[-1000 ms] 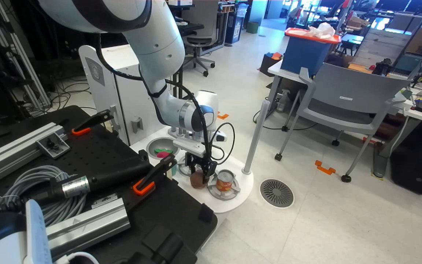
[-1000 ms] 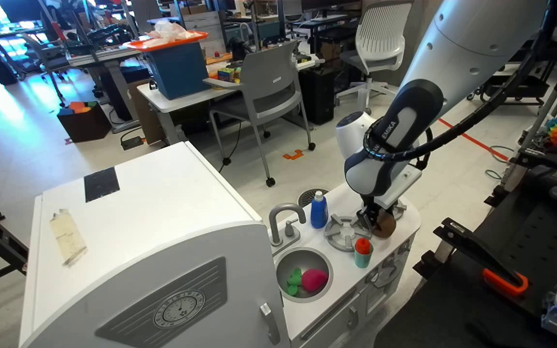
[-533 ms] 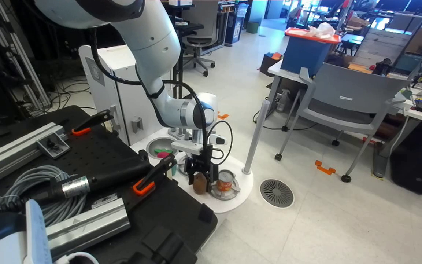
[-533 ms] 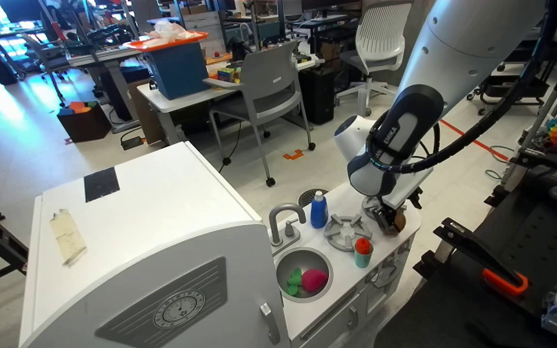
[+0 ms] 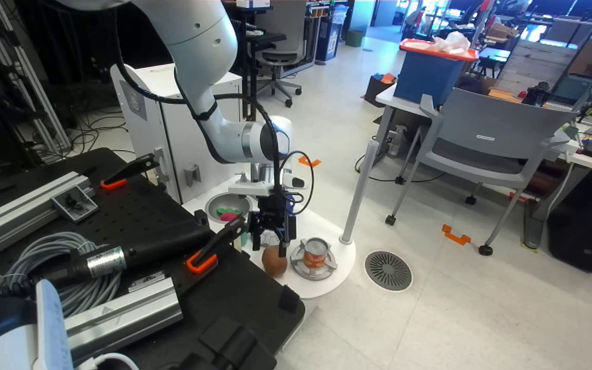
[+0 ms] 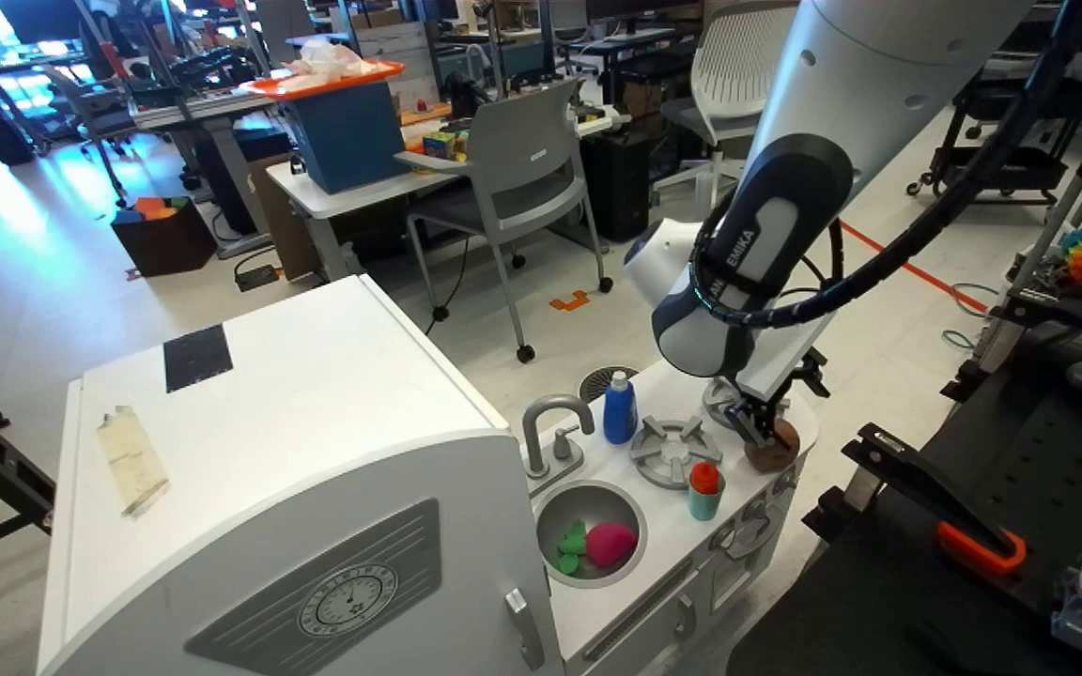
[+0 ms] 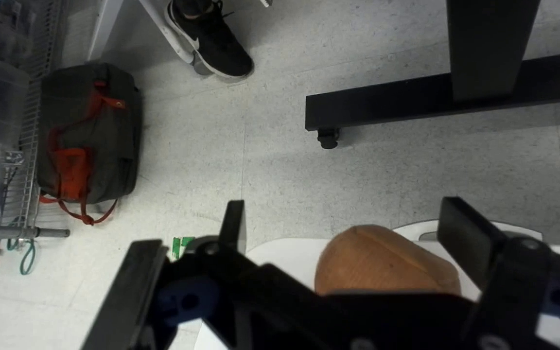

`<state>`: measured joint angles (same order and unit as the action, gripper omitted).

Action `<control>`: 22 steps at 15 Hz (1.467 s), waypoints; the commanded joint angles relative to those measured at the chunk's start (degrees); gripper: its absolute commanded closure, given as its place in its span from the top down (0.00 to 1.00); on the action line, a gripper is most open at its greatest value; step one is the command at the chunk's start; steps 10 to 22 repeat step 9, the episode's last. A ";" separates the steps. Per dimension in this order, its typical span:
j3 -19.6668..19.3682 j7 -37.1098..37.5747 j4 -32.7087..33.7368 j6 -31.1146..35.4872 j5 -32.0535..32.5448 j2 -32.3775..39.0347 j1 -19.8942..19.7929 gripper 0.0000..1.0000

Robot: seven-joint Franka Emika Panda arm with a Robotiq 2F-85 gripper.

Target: Move the brown plush toy on the stove

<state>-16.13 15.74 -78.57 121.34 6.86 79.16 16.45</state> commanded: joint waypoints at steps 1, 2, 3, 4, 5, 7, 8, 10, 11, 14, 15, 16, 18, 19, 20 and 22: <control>1.25 0.41 -3.12 -0.79 3.67 -5.67 -0.97 1.00; 1.32 0.02 -5.21 0.23 4.24 -7.91 -1.03 1.00; 1.34 0.02 -6.76 -1.12 4.59 -9.89 -1.04 1.00; 1.90 1.15 -1.16 -0.70 4.68 -4.72 -1.73 1.00; 2.01 1.12 -1.82 -0.71 5.00 -5.81 -1.91 1.00; 2.32 1.06 -1.67 -0.70 5.01 -5.68 -2.21 1.00; 2.38 1.06 -1.67 -0.69 4.98 -5.39 -2.22 1.00; 2.42 1.06 -1.66 -0.68 4.97 -5.14 -2.21 1.00; 2.42 1.06 -1.66 -0.68 4.97 -5.14 -2.21 1.00; 2.42 1.06 -1.66 -0.68 4.97 -5.14 -2.21 1.00; 2.42 1.06 -1.66 -0.68 4.97 -5.14 -2.21 1.00; 2.42 1.06 -1.66 -0.68 4.97 -5.14 -2.21 1.00; 2.42 1.06 -1.66 -0.68 4.97 -5.14 -2.21 1.00; 2.42 1.06 -1.66 -0.68 4.97 -5.14 -2.21 1.00; 2.42 1.06 -1.66 -0.68 4.97 -5.14 -2.21 1.00; 2.42 1.06 -1.66 -0.68 4.97 -5.14 -2.21 1.00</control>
